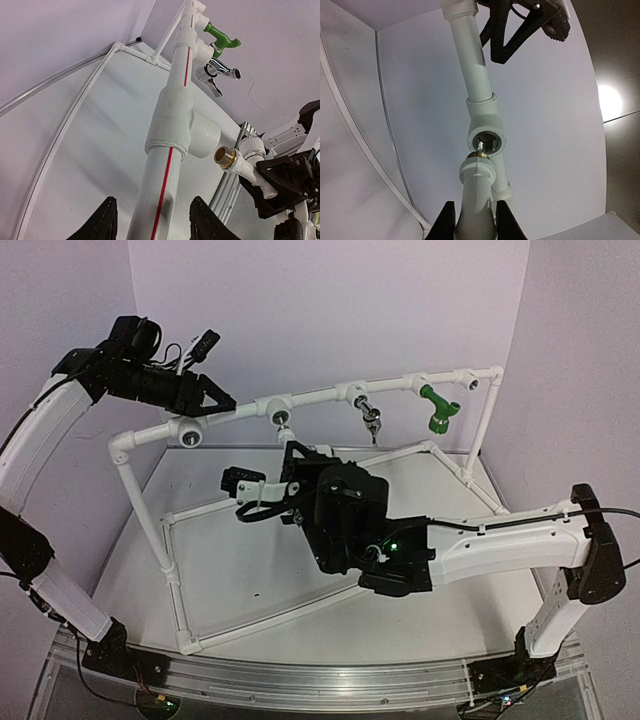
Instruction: Install the water faucets
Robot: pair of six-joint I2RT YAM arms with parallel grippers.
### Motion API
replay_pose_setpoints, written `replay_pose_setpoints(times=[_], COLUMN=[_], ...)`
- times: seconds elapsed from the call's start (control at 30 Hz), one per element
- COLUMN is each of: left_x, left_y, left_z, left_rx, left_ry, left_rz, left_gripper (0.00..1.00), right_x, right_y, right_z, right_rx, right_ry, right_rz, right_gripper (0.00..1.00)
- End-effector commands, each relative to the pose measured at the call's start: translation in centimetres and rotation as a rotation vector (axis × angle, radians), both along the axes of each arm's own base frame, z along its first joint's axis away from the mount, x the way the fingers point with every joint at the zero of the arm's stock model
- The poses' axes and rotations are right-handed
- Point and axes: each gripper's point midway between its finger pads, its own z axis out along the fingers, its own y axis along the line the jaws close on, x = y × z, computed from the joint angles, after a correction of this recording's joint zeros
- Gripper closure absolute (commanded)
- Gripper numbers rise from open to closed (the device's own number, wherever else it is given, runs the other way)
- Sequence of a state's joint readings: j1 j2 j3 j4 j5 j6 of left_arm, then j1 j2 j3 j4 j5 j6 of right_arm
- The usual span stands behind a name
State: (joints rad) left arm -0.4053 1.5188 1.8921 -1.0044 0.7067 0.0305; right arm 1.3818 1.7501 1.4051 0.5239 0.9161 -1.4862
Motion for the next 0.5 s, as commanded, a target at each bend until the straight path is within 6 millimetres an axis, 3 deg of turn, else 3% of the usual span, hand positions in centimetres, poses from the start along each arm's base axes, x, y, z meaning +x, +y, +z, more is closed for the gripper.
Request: replay_pose_setpoints(times=[0.0, 0.47], left_x=[-3.1, -3.5], left_y=[-0.6, -0.7], left_z=[-4.3, -4.6], left_rx=[0.071, 0.064], left_ry=[0.23, 0.248], left_rz=[-0.081, -0.093], left_gripper=[0.55, 0.62], right_x=[0.1, 2.1], right_y=[-0.3, 0.1], right_z=[3.4, 3.5], right_rx=[0.09, 0.095], right_ry=[-0.043, -0.061], right_rz=[-0.035, -0.045], right_gripper=[1.0, 1.0])
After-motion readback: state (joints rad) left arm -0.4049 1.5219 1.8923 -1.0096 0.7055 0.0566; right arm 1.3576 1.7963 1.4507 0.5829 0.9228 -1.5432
